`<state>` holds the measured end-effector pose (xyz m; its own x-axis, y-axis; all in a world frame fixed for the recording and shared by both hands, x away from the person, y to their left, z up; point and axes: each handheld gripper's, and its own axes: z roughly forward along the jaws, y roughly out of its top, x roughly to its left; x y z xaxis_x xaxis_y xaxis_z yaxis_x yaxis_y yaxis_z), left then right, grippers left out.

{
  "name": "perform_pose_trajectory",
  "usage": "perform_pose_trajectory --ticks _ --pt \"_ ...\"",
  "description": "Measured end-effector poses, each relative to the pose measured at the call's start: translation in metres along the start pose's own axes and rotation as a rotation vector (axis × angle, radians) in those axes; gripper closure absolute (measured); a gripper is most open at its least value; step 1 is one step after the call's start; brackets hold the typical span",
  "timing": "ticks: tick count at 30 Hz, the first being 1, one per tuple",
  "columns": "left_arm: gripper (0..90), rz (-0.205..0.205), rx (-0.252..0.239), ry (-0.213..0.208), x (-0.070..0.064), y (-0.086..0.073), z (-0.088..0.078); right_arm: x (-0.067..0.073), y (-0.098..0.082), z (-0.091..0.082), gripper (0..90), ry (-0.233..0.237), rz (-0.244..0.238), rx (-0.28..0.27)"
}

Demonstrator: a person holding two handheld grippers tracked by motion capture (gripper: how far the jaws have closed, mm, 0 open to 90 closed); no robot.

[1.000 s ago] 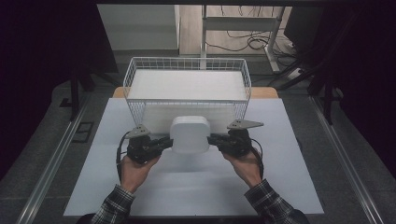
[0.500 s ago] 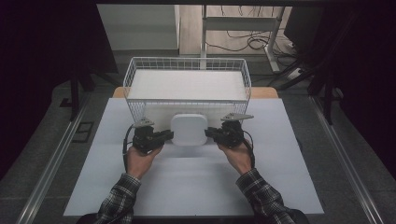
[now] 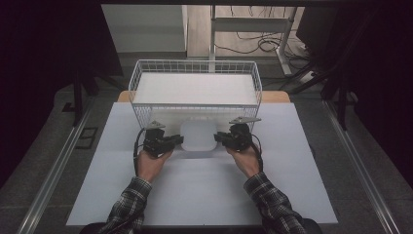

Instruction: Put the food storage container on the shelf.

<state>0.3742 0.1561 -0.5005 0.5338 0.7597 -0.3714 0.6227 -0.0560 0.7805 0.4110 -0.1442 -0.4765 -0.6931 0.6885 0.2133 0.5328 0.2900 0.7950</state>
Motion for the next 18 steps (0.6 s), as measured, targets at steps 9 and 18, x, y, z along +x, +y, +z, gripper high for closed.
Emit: perform_pose_trajectory --ticks 9,18 --pt "74.9 0.002 -0.027 0.001 0.005 0.003 0.003 0.001 0.004 0.004 72.3 -0.017 -0.017 -0.023" --pt "63.3 0.037 -0.073 0.079 0.004 0.012 0.012 0.000 0.006 0.014 63.4 -0.101 -0.023 -0.076"
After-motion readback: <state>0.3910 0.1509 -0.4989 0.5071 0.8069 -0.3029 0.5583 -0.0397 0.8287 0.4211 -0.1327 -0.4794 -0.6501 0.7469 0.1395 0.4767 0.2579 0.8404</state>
